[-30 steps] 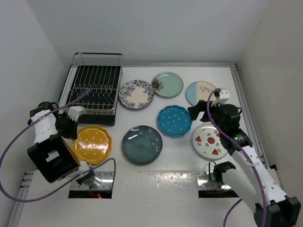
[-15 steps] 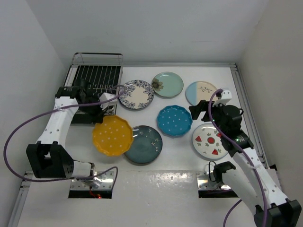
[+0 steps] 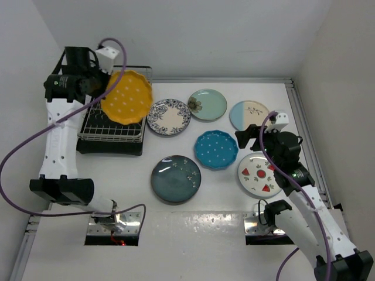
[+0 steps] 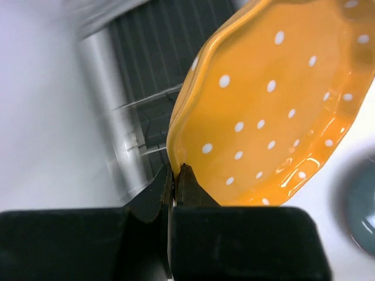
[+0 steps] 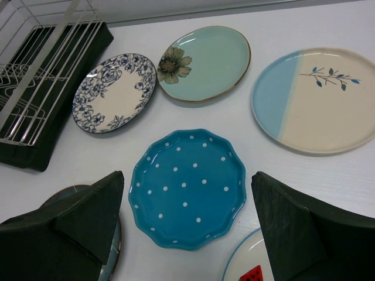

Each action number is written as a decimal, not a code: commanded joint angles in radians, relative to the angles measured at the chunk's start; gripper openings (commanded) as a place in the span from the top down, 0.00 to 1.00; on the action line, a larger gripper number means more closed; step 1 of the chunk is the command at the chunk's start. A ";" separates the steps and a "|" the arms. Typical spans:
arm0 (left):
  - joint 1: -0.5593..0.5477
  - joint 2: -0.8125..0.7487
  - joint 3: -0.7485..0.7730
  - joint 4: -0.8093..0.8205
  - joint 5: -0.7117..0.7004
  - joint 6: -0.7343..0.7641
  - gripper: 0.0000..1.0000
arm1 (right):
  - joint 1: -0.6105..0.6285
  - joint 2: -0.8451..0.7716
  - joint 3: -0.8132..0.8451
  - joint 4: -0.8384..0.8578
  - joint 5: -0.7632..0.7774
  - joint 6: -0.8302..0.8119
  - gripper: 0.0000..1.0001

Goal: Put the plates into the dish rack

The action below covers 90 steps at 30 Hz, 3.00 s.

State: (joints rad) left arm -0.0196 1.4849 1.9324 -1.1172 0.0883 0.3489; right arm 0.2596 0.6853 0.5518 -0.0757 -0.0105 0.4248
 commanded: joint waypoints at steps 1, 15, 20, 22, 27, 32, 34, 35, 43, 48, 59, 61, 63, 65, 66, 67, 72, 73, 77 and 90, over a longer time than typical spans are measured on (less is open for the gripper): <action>0.079 0.009 0.092 0.135 -0.338 -0.157 1.00 | 0.004 -0.026 -0.018 0.036 0.027 -0.006 0.11; 0.198 0.028 -0.162 0.706 -0.835 -0.022 1.00 | 0.007 0.071 0.096 -0.036 0.024 -0.012 0.13; 0.219 0.061 -0.220 0.847 -0.883 0.054 1.00 | 0.006 0.063 0.109 -0.058 0.043 0.005 0.14; 0.228 0.072 -0.233 0.875 -0.883 0.065 1.00 | 0.004 0.057 0.109 -0.064 0.047 0.011 0.14; 0.237 0.081 -0.280 0.905 -0.858 0.078 1.00 | 0.006 0.040 0.108 -0.073 0.063 0.023 0.14; 0.237 0.081 -0.407 0.948 -0.849 0.067 1.00 | 0.004 0.063 0.086 -0.101 0.113 0.043 0.15; 0.237 0.072 -0.437 0.958 -0.839 0.067 1.00 | 0.003 0.085 0.097 -0.160 0.115 0.052 0.15; 0.237 0.072 -0.458 0.958 -0.828 0.067 1.00 | 0.003 0.123 0.117 -0.174 0.106 0.058 0.15; 0.210 0.054 -0.501 0.958 -0.791 0.036 1.00 | 0.004 0.145 0.086 -0.136 0.061 0.086 0.15; 0.178 0.034 -0.523 0.994 -0.829 0.079 1.00 | 0.004 0.131 0.069 -0.128 0.075 0.080 0.15; 0.178 0.034 -0.685 1.033 -0.754 0.145 1.00 | 0.001 0.181 0.060 -0.125 0.073 0.083 0.12; 0.178 0.064 -0.669 0.978 -0.731 0.128 0.82 | -0.009 0.294 0.126 -0.197 0.052 0.106 0.10; 0.187 0.074 -0.626 0.917 -0.702 0.102 0.63 | -0.019 0.398 0.187 -0.286 0.029 0.127 0.10; 0.196 0.086 -0.569 0.872 -0.677 0.087 0.48 | -0.034 0.527 0.240 -0.311 -0.023 0.143 0.10; 0.196 0.086 -0.550 0.850 -0.659 0.076 0.38 | -0.036 0.557 0.243 -0.306 -0.032 0.170 0.13; 0.196 0.086 -0.534 0.811 -0.648 0.076 0.33 | -0.040 0.610 0.249 -0.294 -0.042 0.180 0.17; 0.196 0.065 -0.405 0.674 -0.572 0.030 0.16 | -0.046 0.804 0.284 -0.282 -0.019 0.186 0.30; 0.196 0.049 -0.389 0.634 -0.541 0.030 0.15 | -0.051 0.842 0.296 -0.288 0.009 0.181 0.35; 0.187 -0.009 -0.339 0.550 -0.438 -0.004 0.13 | -0.053 0.944 0.326 -0.292 0.029 0.147 0.42; 0.049 -0.138 -0.388 0.353 -0.068 -0.004 0.12 | -0.111 1.096 0.333 -0.194 -0.108 0.123 1.00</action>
State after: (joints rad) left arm 0.0502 1.3647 1.5600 -0.7136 -0.0425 0.3573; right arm 0.1673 1.7287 0.8902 -0.2951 -0.1131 0.5735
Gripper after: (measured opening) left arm 0.879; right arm 0.037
